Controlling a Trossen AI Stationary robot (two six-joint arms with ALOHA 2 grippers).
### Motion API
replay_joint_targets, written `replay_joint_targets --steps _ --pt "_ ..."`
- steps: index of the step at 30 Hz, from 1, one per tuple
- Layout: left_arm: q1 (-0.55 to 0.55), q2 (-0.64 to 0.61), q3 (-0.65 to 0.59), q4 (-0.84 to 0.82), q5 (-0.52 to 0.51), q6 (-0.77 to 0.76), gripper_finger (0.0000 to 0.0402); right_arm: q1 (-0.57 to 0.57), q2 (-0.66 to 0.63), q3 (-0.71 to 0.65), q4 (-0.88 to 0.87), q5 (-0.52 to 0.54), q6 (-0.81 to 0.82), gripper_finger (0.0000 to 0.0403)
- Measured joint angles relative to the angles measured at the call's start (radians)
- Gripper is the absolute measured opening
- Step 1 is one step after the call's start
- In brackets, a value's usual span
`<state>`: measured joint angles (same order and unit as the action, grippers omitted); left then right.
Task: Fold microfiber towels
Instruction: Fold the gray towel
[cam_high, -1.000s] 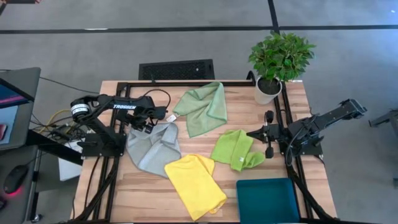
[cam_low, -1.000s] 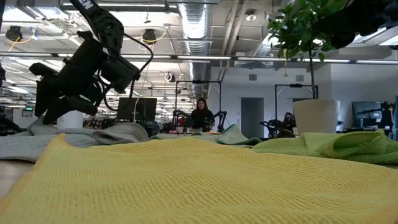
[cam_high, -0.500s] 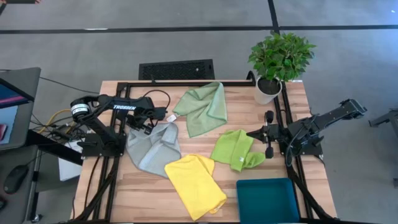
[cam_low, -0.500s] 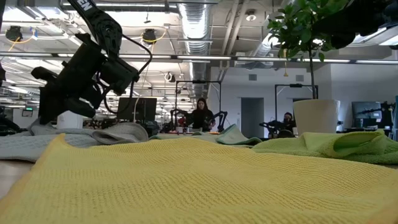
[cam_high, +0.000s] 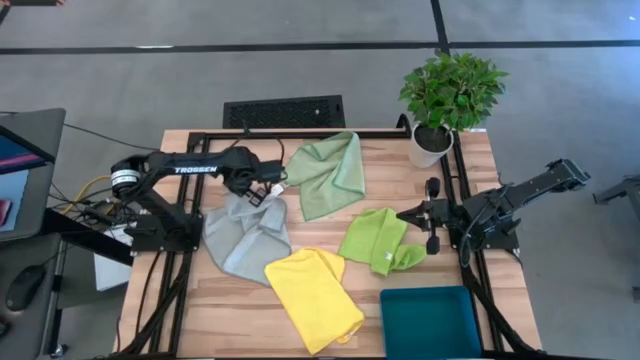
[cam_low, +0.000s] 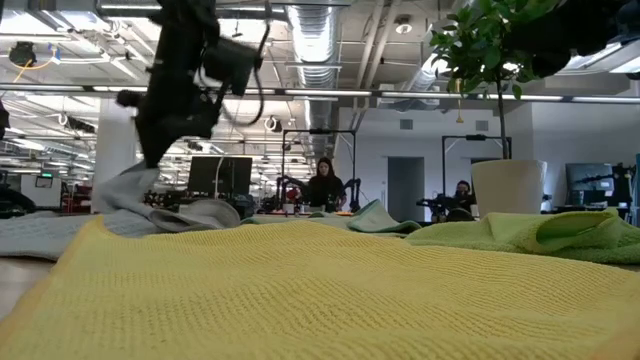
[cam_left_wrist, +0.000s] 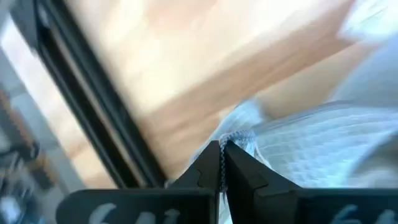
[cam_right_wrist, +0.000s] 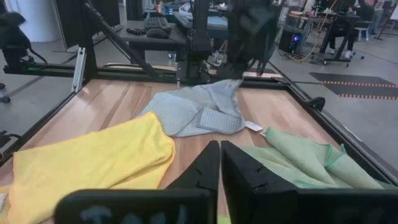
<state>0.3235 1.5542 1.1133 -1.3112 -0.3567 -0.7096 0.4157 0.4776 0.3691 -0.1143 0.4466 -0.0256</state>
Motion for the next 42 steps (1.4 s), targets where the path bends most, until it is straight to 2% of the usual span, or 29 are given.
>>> replay_joint_targets --steps 5,13,20,24,42 --pt "-0.051 -0.006 0.140 -0.009 -0.037 0.055 0.0001 -0.034 0.066 0.000 0.086 0.001 0.029 0.0079" --pt "-0.143 -0.006 0.312 -0.017 -0.084 0.067 0.0000 -0.145 0.262 0.000 0.174 -0.007 0.029 0.0115" --pt "-0.216 -0.006 0.395 -0.016 -0.104 0.087 0.0000 -0.223 0.469 0.000 0.426 -0.161 0.026 0.0117" --pt "-0.253 -0.006 0.435 -0.014 -0.135 0.088 0.0000 -0.249 0.595 0.003 0.561 -0.184 -0.016 0.0117" --pt "-0.372 -0.006 0.496 0.028 -0.173 0.134 0.0000 -0.313 1.079 0.364 0.570 -0.188 -0.127 0.0117"
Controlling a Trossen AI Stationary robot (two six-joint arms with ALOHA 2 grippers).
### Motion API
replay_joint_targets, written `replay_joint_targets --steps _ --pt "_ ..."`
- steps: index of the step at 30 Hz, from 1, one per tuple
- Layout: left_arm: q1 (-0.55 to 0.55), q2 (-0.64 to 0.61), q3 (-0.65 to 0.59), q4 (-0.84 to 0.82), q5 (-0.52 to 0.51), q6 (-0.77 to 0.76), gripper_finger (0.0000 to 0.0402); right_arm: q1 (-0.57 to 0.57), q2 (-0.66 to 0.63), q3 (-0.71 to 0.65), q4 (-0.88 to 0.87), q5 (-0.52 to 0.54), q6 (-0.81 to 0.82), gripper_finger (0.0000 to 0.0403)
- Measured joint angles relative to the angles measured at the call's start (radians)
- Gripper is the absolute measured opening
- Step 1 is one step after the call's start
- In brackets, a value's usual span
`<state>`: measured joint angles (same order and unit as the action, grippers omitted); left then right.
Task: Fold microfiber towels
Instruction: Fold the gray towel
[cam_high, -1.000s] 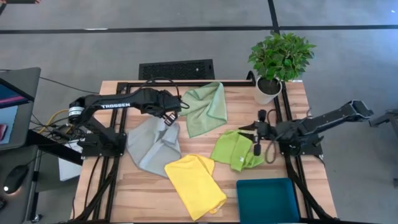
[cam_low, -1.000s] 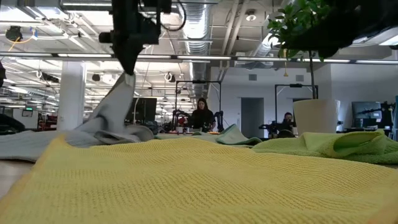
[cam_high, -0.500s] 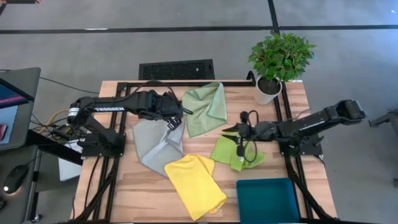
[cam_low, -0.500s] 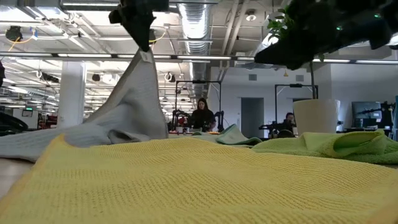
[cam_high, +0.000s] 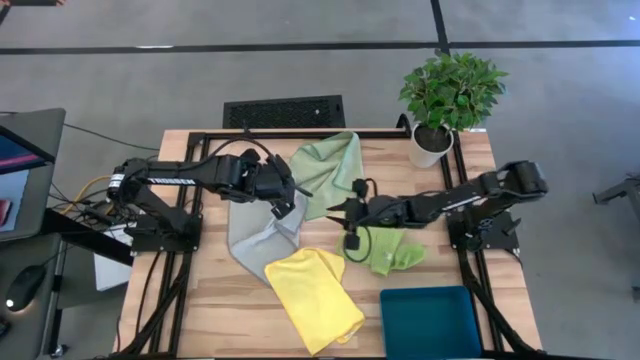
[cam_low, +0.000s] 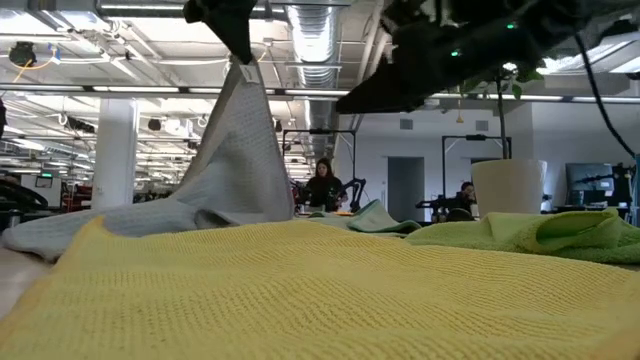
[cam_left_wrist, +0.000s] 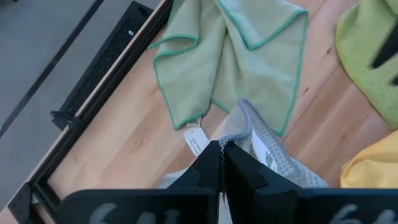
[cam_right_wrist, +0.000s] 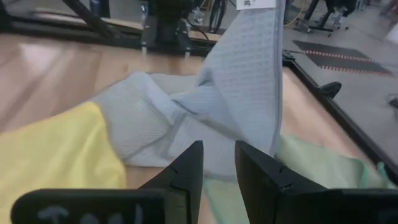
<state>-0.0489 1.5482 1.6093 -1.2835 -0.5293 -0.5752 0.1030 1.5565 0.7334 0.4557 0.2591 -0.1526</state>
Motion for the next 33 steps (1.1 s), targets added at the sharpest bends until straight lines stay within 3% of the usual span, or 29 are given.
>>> replay_joint_targets --steps 17,33 --pt "-0.049 0.000 0.000 0.007 0.009 0.057 0.0000 -0.123 0.290 0.263 0.002 -0.027 -0.065 0.0117" --pt "-0.053 0.000 0.000 0.024 0.033 0.096 0.0000 -0.174 0.330 0.336 -0.006 -0.037 -0.092 0.0117"
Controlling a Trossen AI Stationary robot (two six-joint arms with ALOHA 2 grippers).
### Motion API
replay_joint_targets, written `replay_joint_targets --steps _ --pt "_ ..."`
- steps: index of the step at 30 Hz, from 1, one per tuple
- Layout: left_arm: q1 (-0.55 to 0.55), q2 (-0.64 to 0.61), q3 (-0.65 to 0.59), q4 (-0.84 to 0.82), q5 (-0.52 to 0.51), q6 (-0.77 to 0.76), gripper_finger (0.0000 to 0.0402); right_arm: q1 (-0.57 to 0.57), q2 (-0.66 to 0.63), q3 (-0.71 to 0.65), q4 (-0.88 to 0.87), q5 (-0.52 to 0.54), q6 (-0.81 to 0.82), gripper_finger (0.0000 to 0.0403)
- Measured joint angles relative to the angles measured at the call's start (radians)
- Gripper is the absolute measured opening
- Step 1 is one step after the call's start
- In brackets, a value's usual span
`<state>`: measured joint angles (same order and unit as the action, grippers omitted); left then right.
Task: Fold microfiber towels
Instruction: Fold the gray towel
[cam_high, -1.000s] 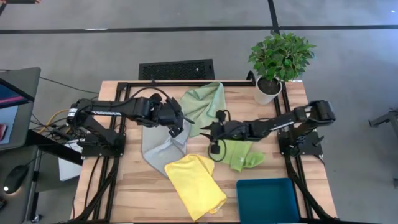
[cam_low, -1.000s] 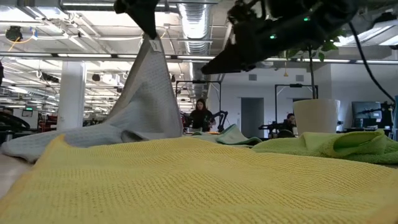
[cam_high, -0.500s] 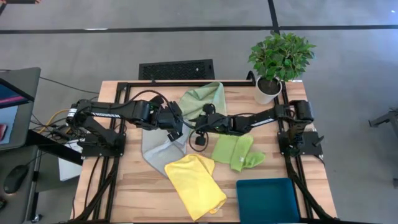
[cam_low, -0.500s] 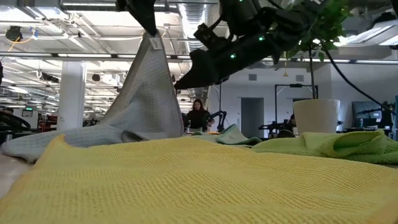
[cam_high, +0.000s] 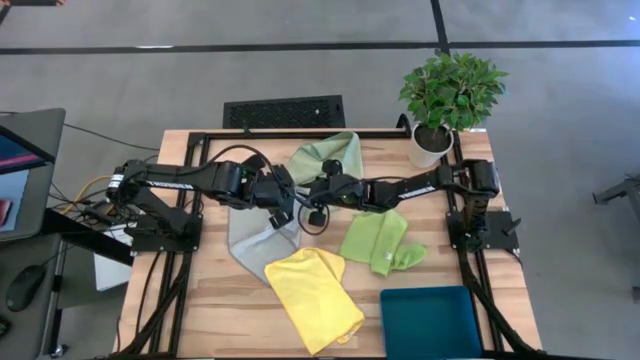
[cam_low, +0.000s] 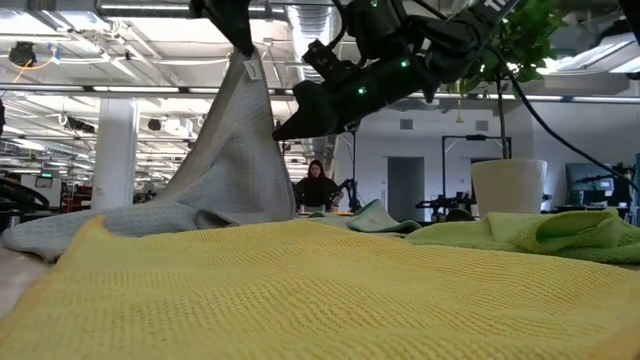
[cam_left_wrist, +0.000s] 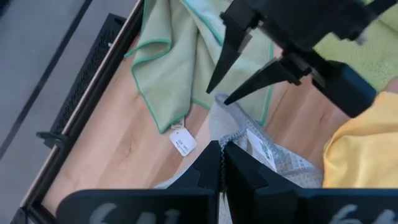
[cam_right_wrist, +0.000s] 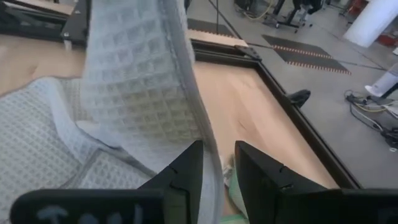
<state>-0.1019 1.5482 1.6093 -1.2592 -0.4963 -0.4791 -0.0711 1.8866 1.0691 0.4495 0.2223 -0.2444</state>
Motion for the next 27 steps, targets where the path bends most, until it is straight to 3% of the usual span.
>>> replay_joint_targets --steps 17,27 --pt "-0.004 -0.013 0.003 0.110 -0.078 0.137 0.0000 -0.030 0.000 -0.001 -0.078 -0.052 0.000 0.0117" --pt "-0.004 -0.016 0.098 0.099 -0.117 0.167 0.0000 -0.021 0.000 -0.002 -0.198 -0.128 0.044 0.0117"
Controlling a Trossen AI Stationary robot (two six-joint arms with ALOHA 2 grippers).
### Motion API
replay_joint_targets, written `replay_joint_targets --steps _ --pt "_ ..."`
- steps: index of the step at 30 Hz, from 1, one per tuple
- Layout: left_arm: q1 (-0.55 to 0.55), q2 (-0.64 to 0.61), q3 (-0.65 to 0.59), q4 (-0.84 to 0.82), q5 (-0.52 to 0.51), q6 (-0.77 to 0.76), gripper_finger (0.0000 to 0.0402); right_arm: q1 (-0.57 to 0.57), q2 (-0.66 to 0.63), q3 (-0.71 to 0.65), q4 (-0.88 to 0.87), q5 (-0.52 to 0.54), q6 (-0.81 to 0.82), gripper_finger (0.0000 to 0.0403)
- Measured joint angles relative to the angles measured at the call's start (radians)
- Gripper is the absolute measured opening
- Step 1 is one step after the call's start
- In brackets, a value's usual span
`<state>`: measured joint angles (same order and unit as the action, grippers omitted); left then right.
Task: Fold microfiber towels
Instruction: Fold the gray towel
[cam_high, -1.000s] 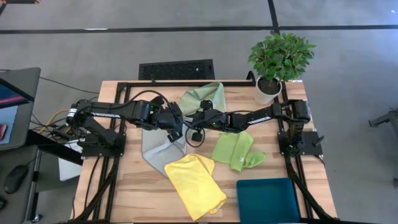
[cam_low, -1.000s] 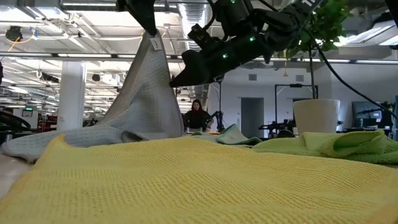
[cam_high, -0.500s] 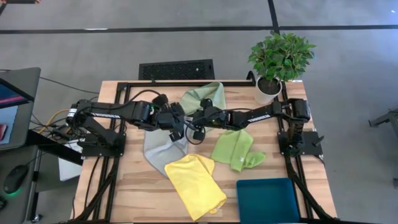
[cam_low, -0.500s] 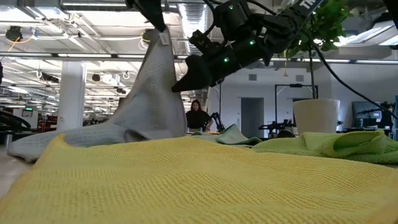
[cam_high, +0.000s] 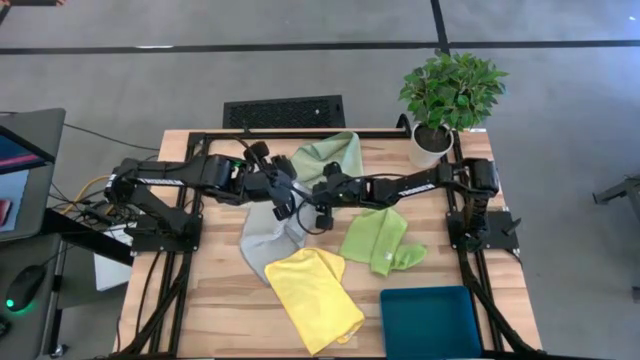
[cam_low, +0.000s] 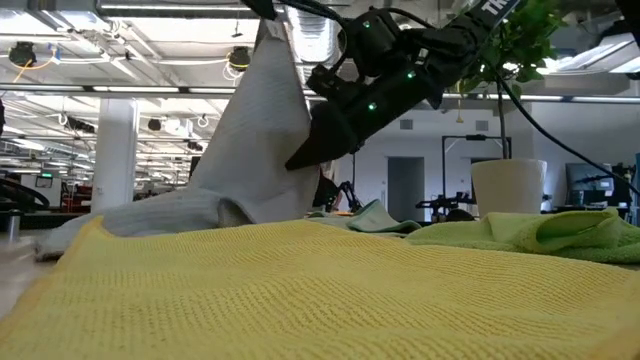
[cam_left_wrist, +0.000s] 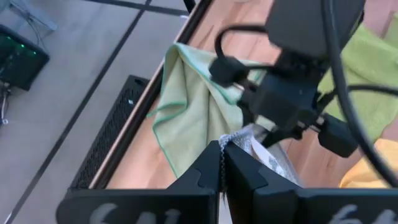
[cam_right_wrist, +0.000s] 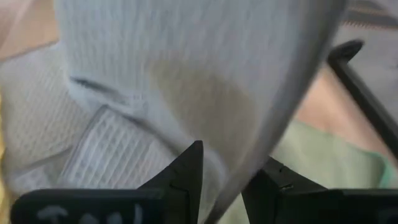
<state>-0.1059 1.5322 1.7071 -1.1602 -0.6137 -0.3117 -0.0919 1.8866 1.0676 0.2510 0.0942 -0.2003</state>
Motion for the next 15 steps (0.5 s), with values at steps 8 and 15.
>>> replay_joint_targets --steps 8,15 --pt "0.000 0.000 0.039 -0.055 -0.056 -0.004 0.0000 0.047 0.000 0.000 -0.088 -0.012 0.045 0.0117" --pt "0.000 0.000 0.038 -0.073 -0.082 -0.032 0.0000 0.087 0.000 0.000 -0.096 -0.016 0.180 0.0117"
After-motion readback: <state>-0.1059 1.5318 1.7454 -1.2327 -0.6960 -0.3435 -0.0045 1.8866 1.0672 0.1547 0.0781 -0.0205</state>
